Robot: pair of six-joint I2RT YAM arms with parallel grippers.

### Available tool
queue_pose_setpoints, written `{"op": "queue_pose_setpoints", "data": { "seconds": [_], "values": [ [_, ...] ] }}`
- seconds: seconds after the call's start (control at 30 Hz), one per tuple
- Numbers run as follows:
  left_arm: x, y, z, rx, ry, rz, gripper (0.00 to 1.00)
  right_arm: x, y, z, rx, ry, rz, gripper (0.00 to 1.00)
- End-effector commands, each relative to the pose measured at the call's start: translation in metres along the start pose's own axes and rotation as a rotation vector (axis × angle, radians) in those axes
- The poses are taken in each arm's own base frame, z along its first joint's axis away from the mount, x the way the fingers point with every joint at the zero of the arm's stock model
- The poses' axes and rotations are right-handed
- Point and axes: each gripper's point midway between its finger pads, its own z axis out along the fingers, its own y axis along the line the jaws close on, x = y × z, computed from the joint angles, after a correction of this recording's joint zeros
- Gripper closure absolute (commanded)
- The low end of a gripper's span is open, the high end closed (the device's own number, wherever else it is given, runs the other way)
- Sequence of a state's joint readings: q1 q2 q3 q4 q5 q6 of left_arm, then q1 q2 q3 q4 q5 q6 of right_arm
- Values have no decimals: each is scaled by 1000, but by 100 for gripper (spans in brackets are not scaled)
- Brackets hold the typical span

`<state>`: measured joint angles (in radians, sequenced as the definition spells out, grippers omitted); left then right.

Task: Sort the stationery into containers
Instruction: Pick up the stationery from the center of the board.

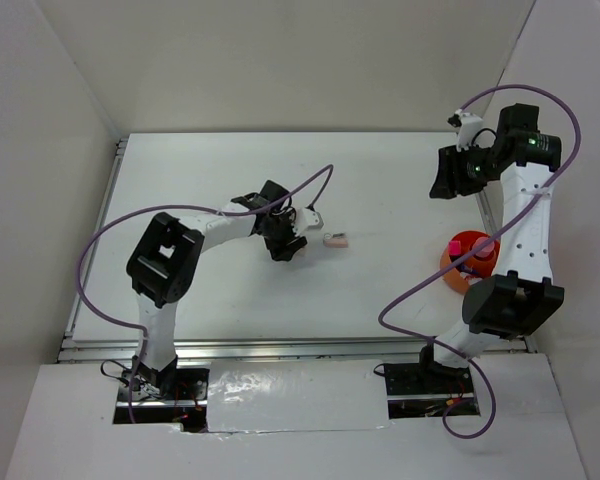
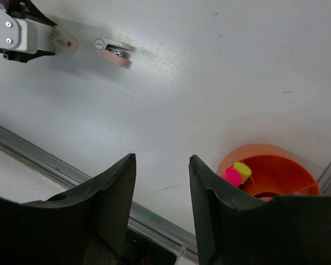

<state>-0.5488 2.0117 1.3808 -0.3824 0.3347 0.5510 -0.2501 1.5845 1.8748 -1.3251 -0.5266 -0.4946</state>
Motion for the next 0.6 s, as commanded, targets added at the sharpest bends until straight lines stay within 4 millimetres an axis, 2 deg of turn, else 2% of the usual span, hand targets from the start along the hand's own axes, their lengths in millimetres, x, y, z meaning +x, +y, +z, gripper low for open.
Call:
{"op": "queue_pose_setpoints", "data": {
  "seconds": [0.0,0.1,0.13,0.3,0.43,0.57],
  "values": [
    [-14,-2,-1,-29,-49,69,33,22,33,-1,-127,73,96,49],
    [-20,-3,-3,-36,-75,97,29,25,39,3,-162,79,125,47],
    [-20,-3,-2,-42,-75,106,23,25,41,3,-171,80,130,46],
    [-25,-2,0,-60,-74,138,17,27,44,5,-178,87,134,41],
    [-29,-1,-1,-72,-82,219,15,28,44,5,-178,91,136,40],
    [-31,-8,-2,-38,-93,295,18,29,44,6,-180,94,140,40]
  ]
}}
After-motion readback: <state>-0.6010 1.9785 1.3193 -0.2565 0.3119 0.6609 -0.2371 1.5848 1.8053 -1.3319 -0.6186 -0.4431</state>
